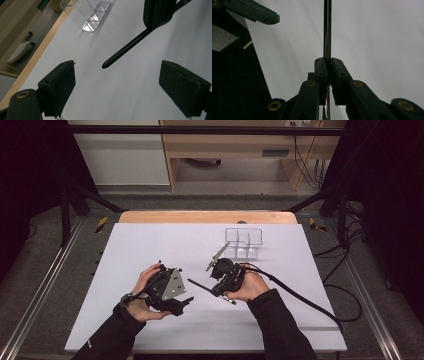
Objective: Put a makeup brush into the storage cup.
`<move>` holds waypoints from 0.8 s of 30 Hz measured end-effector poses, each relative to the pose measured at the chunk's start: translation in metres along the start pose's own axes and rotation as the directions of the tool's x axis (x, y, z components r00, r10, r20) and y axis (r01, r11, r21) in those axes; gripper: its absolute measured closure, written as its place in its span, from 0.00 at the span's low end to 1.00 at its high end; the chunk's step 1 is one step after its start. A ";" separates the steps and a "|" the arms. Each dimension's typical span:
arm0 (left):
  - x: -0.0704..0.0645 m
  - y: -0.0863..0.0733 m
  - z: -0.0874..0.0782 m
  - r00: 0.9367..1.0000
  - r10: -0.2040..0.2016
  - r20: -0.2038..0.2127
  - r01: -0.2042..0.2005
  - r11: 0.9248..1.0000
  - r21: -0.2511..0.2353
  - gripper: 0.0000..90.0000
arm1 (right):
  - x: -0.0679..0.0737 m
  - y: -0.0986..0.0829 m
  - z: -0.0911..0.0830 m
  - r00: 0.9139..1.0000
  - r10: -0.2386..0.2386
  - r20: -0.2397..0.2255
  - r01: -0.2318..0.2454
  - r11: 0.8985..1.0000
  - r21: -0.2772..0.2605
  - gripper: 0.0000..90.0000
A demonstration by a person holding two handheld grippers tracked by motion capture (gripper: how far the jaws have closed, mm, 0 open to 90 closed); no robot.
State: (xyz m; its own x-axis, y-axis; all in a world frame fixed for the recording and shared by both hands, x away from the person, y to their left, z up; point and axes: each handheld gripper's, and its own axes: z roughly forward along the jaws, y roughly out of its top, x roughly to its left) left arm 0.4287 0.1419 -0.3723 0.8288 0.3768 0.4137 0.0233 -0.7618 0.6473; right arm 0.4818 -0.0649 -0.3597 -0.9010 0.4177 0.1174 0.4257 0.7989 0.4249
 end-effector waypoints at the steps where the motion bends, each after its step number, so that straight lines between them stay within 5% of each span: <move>1: -0.001 0.001 0.000 1.000 0.012 0.001 -0.012 1.000 0.003 0.15 | 0.000 0.000 0.000 1.000 0.000 -0.005 0.000 1.000 0.001 0.94; 13: -0.014 0.006 0.005 0.990 0.141 -0.008 -0.141 0.990 0.024 0.18 | 0.001 0.002 0.008 0.999 0.000 -0.048 0.001 1.000 0.011 0.94; 24: -0.024 0.009 0.012 0.970 0.245 -0.010 -0.244 0.968 0.063 0.25 | 0.002 0.003 0.012 0.998 -0.002 -0.070 0.003 1.000 0.024 0.94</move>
State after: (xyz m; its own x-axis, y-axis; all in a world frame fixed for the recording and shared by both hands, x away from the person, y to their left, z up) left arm 0.4162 0.1192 -0.3839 0.8039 0.1840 0.5656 -0.1443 -0.8622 0.4856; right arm 0.4822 -0.0564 -0.3694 -0.9054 0.3852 0.1787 0.4245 0.8105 0.4037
